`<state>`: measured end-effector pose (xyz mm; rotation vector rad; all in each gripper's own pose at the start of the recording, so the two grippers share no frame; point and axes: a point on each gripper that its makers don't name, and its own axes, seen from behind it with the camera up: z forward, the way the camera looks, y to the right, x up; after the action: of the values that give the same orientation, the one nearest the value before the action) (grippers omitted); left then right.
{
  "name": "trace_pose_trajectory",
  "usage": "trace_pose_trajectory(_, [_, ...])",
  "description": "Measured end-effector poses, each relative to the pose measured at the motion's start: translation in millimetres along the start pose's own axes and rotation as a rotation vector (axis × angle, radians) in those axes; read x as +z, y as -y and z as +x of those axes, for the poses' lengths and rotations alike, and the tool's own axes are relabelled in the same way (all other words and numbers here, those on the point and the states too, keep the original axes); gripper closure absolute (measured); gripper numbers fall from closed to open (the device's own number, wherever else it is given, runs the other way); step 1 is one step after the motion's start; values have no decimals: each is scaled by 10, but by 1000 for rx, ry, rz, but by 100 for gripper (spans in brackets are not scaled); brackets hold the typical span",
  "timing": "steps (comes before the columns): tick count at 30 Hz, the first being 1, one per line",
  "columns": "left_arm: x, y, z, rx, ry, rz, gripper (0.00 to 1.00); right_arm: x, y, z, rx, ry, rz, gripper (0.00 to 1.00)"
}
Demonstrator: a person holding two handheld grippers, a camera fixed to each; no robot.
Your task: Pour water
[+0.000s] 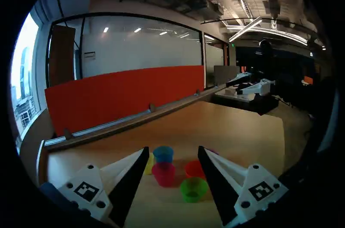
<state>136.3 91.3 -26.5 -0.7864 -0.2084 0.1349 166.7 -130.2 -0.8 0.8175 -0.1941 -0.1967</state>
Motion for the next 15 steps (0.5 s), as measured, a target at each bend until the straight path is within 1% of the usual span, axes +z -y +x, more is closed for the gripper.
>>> trace_pose_trajectory(5, [28,-102,-148,17,37,-41,17,30,-8,-36,-1,23,14,0])
trace_pose_trajectory(8, [56,-175,-259,33,70,-64,17,48,6,-66,3,42,24,0])
trace_pose_trajectory(15, [107,-265,-501,76,145,-87,16,102,36,-117,3,70,50,0])
